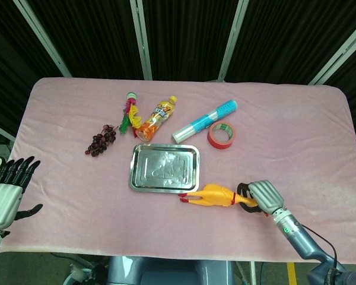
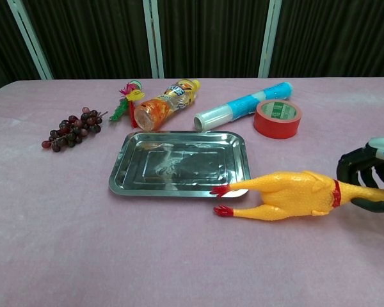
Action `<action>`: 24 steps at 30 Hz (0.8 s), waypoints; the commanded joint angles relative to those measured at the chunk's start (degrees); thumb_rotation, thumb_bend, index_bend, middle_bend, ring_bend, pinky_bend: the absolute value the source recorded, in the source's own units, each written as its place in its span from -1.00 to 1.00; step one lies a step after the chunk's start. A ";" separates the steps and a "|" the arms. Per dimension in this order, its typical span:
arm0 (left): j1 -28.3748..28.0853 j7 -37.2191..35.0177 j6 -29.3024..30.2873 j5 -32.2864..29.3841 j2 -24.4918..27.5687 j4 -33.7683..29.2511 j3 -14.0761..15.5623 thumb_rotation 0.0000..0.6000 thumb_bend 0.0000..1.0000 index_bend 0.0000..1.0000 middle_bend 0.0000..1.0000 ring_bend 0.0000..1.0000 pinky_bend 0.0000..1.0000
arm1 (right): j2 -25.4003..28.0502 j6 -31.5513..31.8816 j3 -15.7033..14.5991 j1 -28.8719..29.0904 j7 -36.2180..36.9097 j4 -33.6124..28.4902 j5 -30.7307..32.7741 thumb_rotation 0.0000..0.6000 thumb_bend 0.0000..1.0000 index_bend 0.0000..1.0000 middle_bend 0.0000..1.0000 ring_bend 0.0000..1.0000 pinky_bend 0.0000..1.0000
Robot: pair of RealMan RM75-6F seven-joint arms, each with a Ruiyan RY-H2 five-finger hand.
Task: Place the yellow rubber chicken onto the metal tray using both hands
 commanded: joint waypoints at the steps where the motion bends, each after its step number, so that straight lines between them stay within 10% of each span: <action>1: -1.84 -1.38 -1.71 0.79 0.26 -0.60 -0.53 1.00 -1.00 -0.93 -0.90 -0.99 -1.00 | 2.67 3.92 -2.10 0.74 10.54 1.82 -5.24 1.00 0.61 0.84 0.38 0.32 0.67; 24: -21.50 -1.21 -23.21 -5.43 -3.04 -14.23 -8.38 1.00 -1.00 -0.82 -0.77 -0.81 -0.83 | 5.98 12.60 -2.45 3.18 22.38 -0.94 -10.30 1.00 0.66 0.91 0.42 0.36 0.70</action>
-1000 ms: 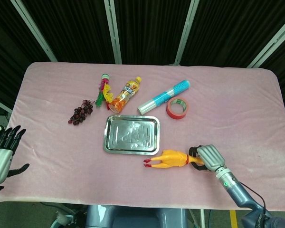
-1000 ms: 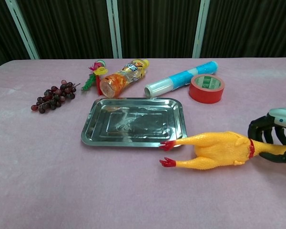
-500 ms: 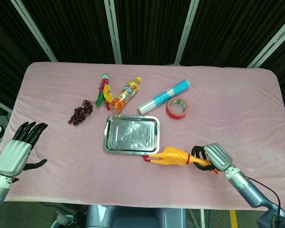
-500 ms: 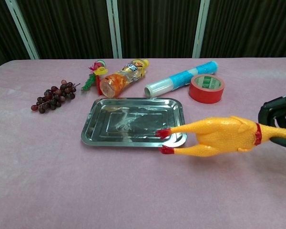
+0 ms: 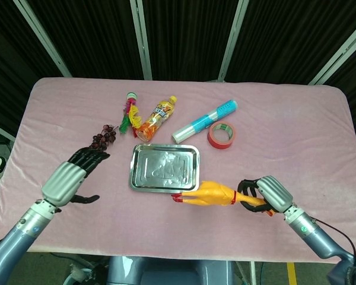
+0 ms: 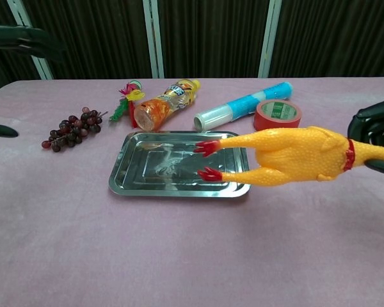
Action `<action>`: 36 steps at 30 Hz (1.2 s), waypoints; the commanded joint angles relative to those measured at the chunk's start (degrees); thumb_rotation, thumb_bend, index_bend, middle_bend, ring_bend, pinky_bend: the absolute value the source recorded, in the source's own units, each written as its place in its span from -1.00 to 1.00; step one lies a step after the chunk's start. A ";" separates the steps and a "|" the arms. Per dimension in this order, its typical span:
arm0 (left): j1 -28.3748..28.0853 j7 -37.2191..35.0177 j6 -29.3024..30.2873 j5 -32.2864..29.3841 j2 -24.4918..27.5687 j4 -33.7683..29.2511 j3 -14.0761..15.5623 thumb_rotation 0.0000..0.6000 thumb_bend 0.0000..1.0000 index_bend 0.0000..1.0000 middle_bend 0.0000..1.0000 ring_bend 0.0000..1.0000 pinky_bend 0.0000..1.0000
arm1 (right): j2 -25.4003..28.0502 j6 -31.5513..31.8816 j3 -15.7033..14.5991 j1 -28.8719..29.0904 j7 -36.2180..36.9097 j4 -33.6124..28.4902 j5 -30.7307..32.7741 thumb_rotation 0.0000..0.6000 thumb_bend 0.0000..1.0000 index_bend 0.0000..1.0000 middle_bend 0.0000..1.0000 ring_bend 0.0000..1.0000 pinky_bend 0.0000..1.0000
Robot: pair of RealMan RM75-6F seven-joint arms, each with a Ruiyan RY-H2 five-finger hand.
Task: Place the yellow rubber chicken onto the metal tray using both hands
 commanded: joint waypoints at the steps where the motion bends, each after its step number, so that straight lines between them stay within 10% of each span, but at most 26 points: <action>1: -4.37 3.10 -4.19 -4.15 -2.60 -3.34 -2.62 1.00 -1.00 -0.81 -0.77 -0.81 -0.83 | 0.27 0.07 1.04 1.06 -1.37 -2.24 0.04 1.00 0.66 0.91 0.42 0.36 0.70; 17: -16.84 11.85 -14.19 -24.31 -10.73 -9.55 -6.76 1.00 -1.00 -0.84 -0.74 -0.77 -0.83 | 0.59 -2.22 3.80 3.70 -6.68 -8.37 2.39 1.00 0.66 0.91 0.42 0.36 0.70; 36: -26.40 21.44 -7.23 -39.18 -23.11 -5.21 -8.62 1.00 -0.85 -0.77 -0.66 -0.71 -0.76 | 0.34 -1.83 4.33 4.75 -7.92 -10.85 2.06 1.00 0.66 0.91 0.42 0.36 0.70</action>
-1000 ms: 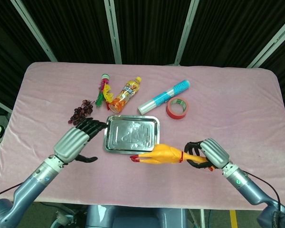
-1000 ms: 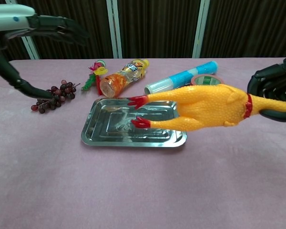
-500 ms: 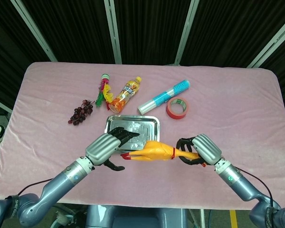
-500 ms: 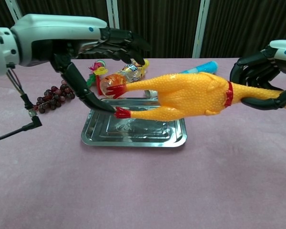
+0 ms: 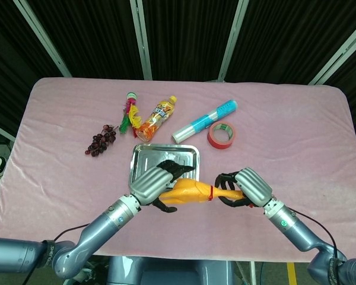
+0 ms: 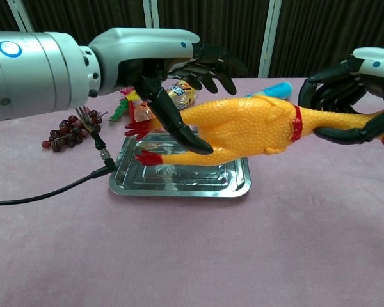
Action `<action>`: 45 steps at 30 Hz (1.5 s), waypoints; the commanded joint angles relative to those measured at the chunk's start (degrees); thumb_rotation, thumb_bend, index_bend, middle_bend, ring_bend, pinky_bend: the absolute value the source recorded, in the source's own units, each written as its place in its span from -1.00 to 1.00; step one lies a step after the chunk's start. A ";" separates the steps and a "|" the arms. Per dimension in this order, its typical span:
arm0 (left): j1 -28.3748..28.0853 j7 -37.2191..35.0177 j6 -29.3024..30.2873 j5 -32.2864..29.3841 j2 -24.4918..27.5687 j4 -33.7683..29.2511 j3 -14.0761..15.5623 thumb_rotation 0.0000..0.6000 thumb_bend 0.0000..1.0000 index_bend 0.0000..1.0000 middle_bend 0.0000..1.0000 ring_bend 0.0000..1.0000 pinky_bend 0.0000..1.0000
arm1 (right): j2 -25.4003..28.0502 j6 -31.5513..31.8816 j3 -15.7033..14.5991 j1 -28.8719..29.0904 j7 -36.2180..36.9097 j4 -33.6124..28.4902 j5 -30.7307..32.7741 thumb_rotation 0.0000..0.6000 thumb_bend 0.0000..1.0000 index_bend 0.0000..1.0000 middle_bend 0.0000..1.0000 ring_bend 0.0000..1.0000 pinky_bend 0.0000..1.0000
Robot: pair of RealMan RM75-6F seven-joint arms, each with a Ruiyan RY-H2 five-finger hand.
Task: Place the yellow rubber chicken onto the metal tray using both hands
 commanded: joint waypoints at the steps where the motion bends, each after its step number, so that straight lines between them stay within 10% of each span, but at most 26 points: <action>1: -1.27 1.07 1.45 -1.75 -1.86 1.07 -0.14 1.00 -0.84 -0.77 -0.65 -0.71 -0.76 | -0.04 0.08 0.03 0.09 -0.09 -0.19 -0.01 1.00 0.66 0.92 0.42 0.36 0.70; 16: -2.98 -0.95 7.60 0.11 -9.64 5.42 -0.78 1.00 0.22 0.06 0.23 0.18 0.24 | -0.24 0.49 -0.43 0.38 0.16 -0.57 -0.24 1.00 0.67 0.92 0.43 0.37 0.71; 25: -2.88 -2.16 8.22 1.47 -10.58 6.85 -0.58 1.00 0.51 0.43 0.60 0.51 0.38 | -0.75 0.58 -0.69 0.49 0.99 0.12 -0.07 1.00 0.67 0.93 0.43 0.37 0.71; 28: -2.96 -2.18 7.65 1.45 -10.24 6.68 -0.26 1.00 0.30 0.21 0.42 0.35 0.35 | -0.81 0.49 -0.68 0.55 1.08 0.32 0.14 1.00 0.67 0.93 0.43 0.37 0.71; 34: -3.00 -1.45 5.83 0.03 -7.55 5.03 0.83 1.00 -0.75 -0.86 -0.52 -0.35 0.04 | -0.90 0.28 -0.47 0.59 1.42 0.78 0.94 1.00 0.68 0.93 0.43 0.38 0.71; 45: -2.51 -2.05 6.97 -0.34 -6.60 3.94 0.93 1.00 -1.00 -1.00 -0.79 -0.54 -0.12 | -1.09 0.12 0.23 0.86 0.46 1.43 1.80 1.00 0.68 0.93 0.43 0.38 0.72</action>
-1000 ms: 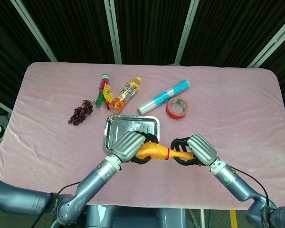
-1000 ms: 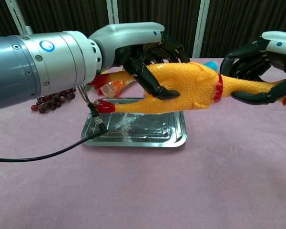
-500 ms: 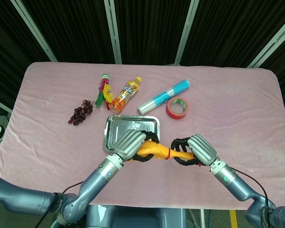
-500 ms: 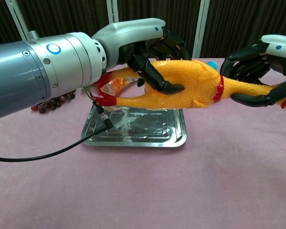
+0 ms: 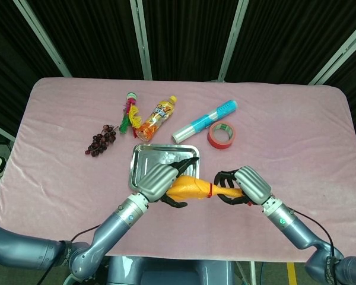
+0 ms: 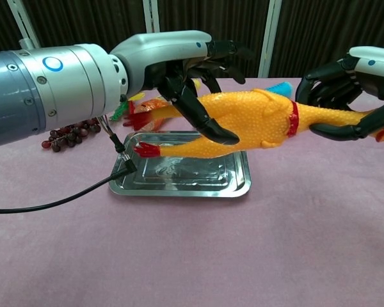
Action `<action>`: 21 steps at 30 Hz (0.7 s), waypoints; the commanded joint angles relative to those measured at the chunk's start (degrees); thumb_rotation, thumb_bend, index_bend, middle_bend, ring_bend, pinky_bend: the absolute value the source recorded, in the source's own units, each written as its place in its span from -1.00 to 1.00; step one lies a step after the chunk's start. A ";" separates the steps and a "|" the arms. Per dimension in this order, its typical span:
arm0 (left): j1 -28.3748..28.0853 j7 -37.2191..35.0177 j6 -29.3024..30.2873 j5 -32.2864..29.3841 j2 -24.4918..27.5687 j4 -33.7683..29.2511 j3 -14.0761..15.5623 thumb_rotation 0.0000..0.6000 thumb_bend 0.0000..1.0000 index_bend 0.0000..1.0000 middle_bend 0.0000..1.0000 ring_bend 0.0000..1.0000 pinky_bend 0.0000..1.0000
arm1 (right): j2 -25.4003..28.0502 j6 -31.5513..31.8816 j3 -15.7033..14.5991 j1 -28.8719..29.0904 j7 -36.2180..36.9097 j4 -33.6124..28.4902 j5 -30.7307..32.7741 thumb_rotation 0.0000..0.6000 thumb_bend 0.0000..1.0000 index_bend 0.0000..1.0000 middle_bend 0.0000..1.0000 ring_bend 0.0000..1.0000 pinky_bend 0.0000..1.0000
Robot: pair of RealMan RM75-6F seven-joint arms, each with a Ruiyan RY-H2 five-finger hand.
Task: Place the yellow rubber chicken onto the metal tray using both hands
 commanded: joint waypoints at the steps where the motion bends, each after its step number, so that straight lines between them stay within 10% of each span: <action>1: 0.27 -0.44 0.33 0.29 0.11 -0.11 0.09 1.00 -1.00 -1.00 -0.79 -0.55 -0.13 | -0.01 -0.06 0.26 0.05 -0.52 0.20 0.34 1.00 0.69 0.93 0.43 0.38 0.72; 13: -0.42 -0.65 -0.25 -1.57 -0.49 0.95 -0.19 1.00 -0.97 -1.00 -0.75 -0.56 -0.14 | 0.55 0.62 0.31 -0.15 0.25 -0.33 0.30 1.00 0.69 0.93 0.44 0.38 0.72; 21: -1.48 0.12 0.31 -1.44 -2.25 1.37 -0.47 1.00 -0.46 -0.81 -0.56 -0.46 -0.13 | 0.35 0.55 -0.08 -0.53 0.04 0.14 0.53 1.00 0.71 0.94 0.44 0.38 0.72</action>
